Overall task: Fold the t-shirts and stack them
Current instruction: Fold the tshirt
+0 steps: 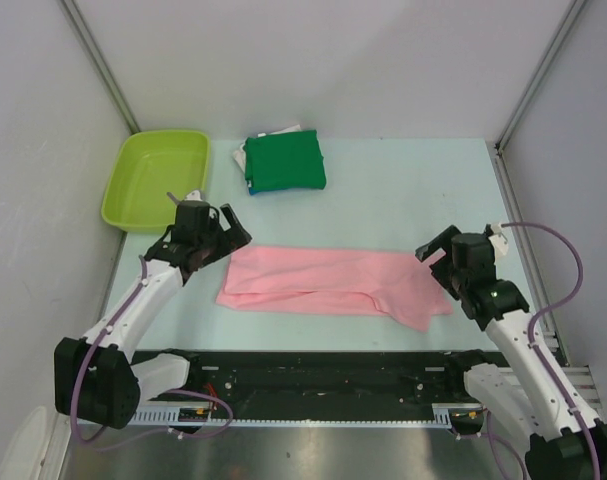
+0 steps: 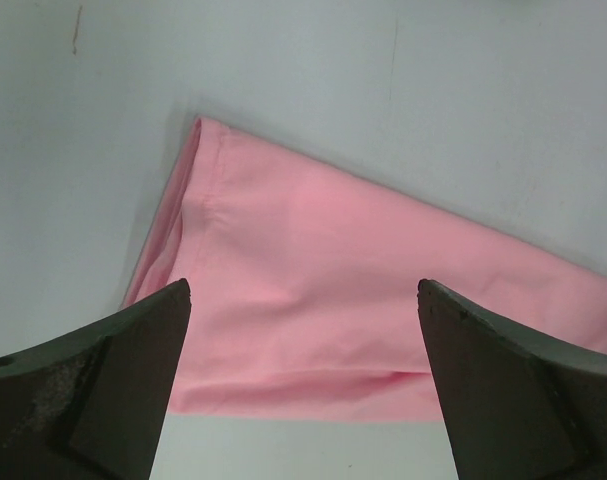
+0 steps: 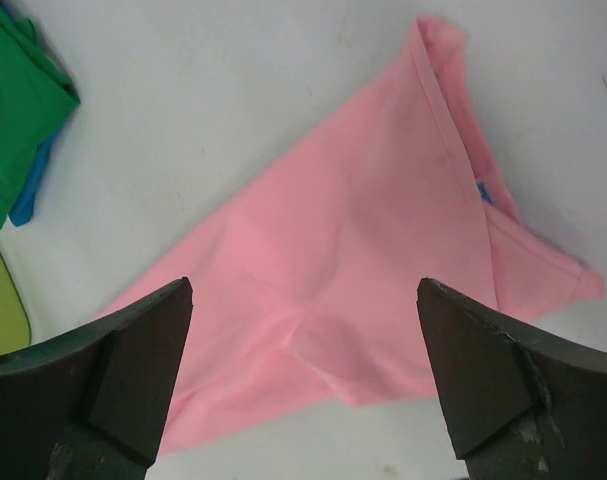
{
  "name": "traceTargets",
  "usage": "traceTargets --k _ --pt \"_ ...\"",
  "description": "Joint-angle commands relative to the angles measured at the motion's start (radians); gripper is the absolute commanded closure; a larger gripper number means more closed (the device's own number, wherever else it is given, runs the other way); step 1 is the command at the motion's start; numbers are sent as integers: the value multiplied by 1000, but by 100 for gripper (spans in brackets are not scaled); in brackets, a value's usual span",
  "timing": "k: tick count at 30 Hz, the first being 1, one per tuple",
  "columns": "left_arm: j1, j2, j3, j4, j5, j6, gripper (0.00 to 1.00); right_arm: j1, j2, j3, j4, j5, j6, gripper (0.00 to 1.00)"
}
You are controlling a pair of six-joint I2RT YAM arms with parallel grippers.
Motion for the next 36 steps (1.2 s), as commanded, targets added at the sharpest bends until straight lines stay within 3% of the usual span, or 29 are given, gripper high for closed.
traceTargets --k 1,11,24,27,33,36 --pt "-4 -43 -38 7 71 5 0 45 -86 -42 -168 -51 154 0" --pt "-4 -69 -92 47 145 6 0 159 -206 -168 -363 15 327 0" --pt "-4 -16 -90 49 144 28 0 145 -91 -316 -114 18 335 6" --pt "-4 -5 -81 45 136 35 0 130 -45 -325 -63 25 317 12" --pt "-4 12 -60 22 117 52 0 96 29 -331 40 47 280 33" --pt "-4 9 -52 13 111 52 0 87 66 -329 77 73 262 50"
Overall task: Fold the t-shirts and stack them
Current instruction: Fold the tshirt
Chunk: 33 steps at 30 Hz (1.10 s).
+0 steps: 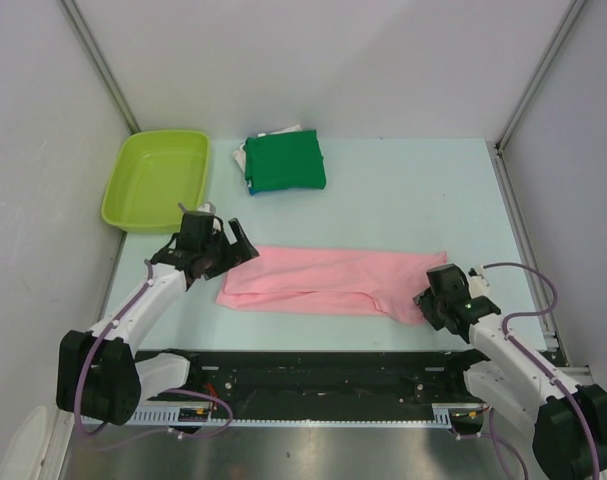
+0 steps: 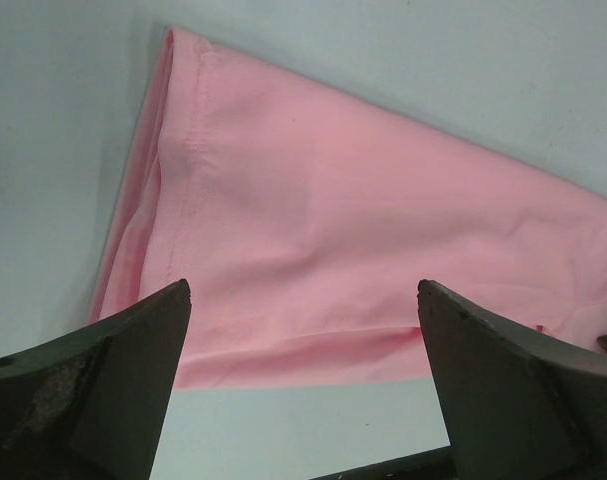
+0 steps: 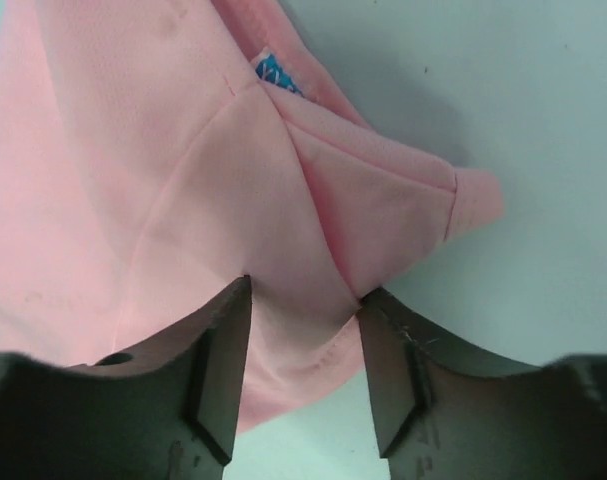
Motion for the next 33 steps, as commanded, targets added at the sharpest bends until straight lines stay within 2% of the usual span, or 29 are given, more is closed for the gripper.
traceTargets --k 1,3,4,6,14,17,19,23,29,33 --pt "-4 -5 49 -16 -18 25 0 -16 64 -6 104 74 -30 60" --pt "-4 -11 50 -25 -19 26 0 -29 89 -5 146 82 -43 71" --pt "-4 -20 50 -27 -21 26 0 -37 114 -5 162 83 -55 84" --pt "-4 -28 49 -33 -28 29 0 -54 147 7 211 86 -74 99" --pt "-2 -39 64 -53 -51 43 0 -131 380 148 372 54 -209 100" --pt "-2 -39 70 -56 -45 42 0 -163 520 250 468 14 -313 100" --pt "-2 -37 73 -54 -45 43 0 -174 638 331 458 13 -367 100" --pt "-4 -29 73 -48 -39 39 0 -195 831 574 466 -10 -485 100" --pt "-2 -31 65 -40 -15 33 0 -246 1164 877 457 -118 -534 100" --pt "-4 -49 58 -33 -7 28 0 -247 1344 1168 437 -202 -571 100"
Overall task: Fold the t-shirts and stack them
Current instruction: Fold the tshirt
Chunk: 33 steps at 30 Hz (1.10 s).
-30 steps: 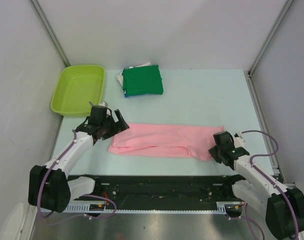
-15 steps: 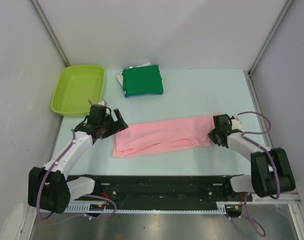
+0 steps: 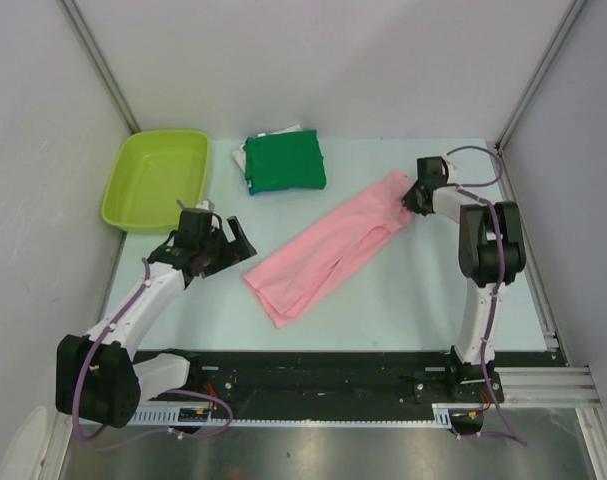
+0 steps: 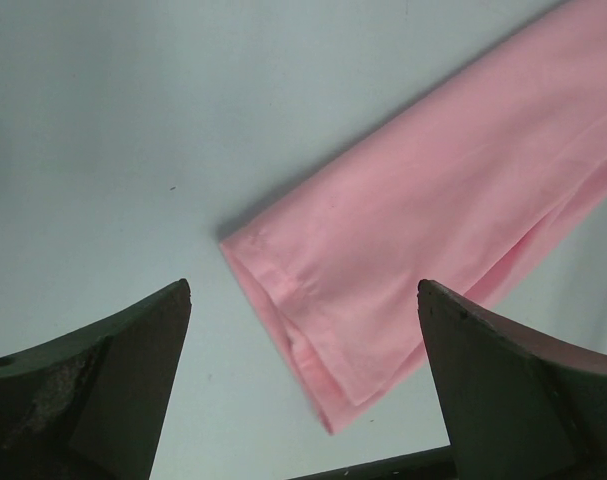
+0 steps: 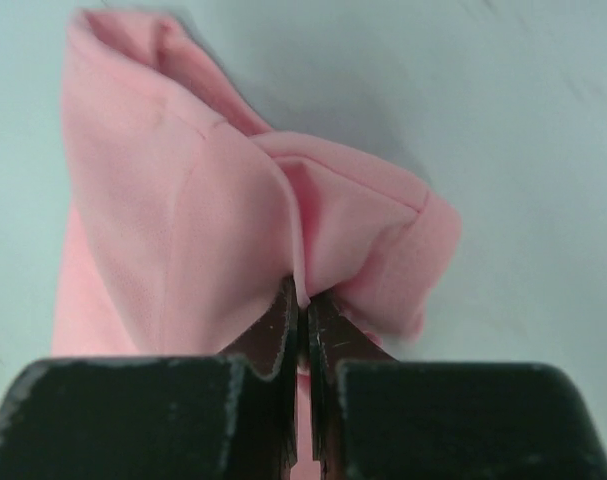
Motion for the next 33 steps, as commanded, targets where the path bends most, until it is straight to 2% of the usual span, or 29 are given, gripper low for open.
traceTargets --k 1,3,4,8,11,12,15,17,18,19,22,27,33 --pt "-2 -37 22 21 24 1 0 -8 179 283 -5 -103 -79 100" --pt "-4 -35 18 26 29 -2 0 -7 288 403 -57 -161 -93 100" --pt "-4 -34 19 29 35 -3 0 -4 319 534 -80 -171 -102 100" --pt "-7 -26 7 62 56 -13 0 12 440 764 -149 -215 -174 98" --pt "-13 -20 2 67 59 -13 0 13 450 816 -180 -208 -217 45" --pt "-14 -20 -2 66 61 -11 0 13 412 809 -186 -147 -248 2" --pt "-17 -27 -11 72 64 -6 0 12 303 664 -165 42 -300 0" --pt "-21 -34 -13 76 59 -2 0 10 136 538 -78 90 -319 0" --pt "-21 -34 -13 78 55 1 0 10 80 411 -59 102 -323 0" --pt "-22 -31 -13 79 53 4 0 12 -23 364 -57 102 -310 0" --pt "-22 -21 -10 76 59 6 0 24 -194 168 -114 88 -241 0" --pt "-24 -53 -33 95 79 -16 0 133 -391 -64 -218 105 -161 1" --pt "-24 -58 -35 75 55 -19 0 280 -697 -440 -142 -89 92 0"
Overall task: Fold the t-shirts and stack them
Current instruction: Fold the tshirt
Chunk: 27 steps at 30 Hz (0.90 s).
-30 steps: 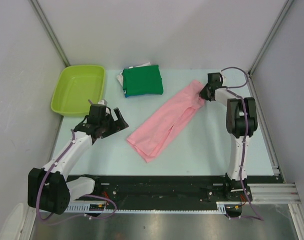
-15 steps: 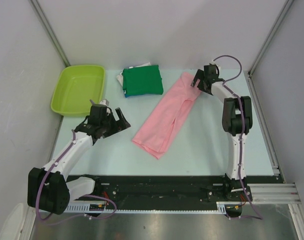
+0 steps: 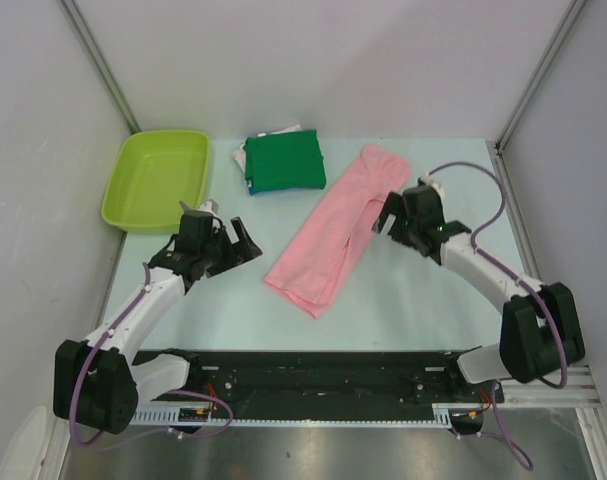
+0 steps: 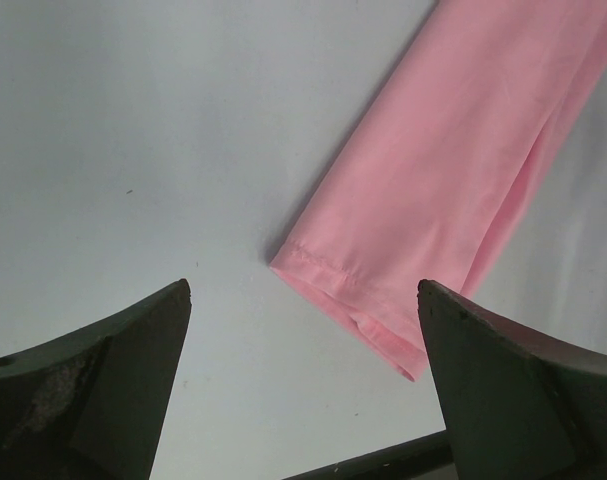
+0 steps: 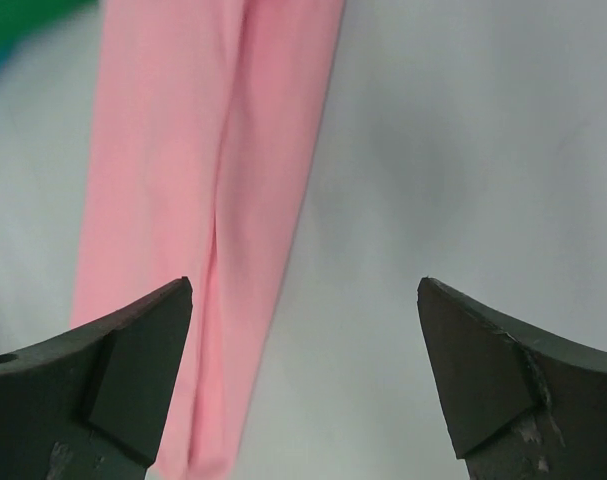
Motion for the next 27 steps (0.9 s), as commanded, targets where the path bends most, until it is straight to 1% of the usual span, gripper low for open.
traceTargets --k 1,2,3,4,6,7,10,11,12,13,14,15,17,18,24,27 --pt "-4 -29 -1 13 -1 -16 0 102 -177 -272 21 -125 238 0" --pt "-4 -32 -9 19 7 -19 0 131 -217 -308 35 -136 298 0" --pt "-4 -41 -12 22 2 -22 0 157 -274 -345 46 -135 329 0" --pt "-6 -44 -12 18 -4 -22 0 213 -302 -371 52 -129 356 0" --pt "-6 -52 -15 16 -12 -19 0 266 -370 -434 58 -103 430 0" --pt "-4 -55 -17 15 -15 -19 0 330 -388 -449 66 -89 454 0" --pt "-4 -52 -20 16 -10 -21 0 416 -426 -483 60 0 542 0" --pt "-4 -52 -23 19 -9 -22 0 471 -431 -489 64 46 562 0" --pt "-4 -52 -24 21 -9 -24 0 493 -428 -506 75 59 582 0" --pt "-4 -52 -24 22 -7 -25 0 511 -417 -514 98 74 629 0" --pt "-4 -54 -29 25 -6 -27 0 551 -405 -521 110 103 649 0" --pt "-4 -54 -30 25 -7 -27 0 565 -389 -537 129 106 666 0" --pt "-4 -51 -34 27 -6 -27 0 596 -322 -543 179 118 706 0" --pt "-4 -52 -35 25 -7 -27 0 603 -293 -545 194 120 714 0" --pt "-6 -55 -41 21 -6 -22 0 620 -95 -552 412 112 763 2" --pt "-6 -54 -44 18 -6 -19 0 610 0 -552 518 65 787 2"
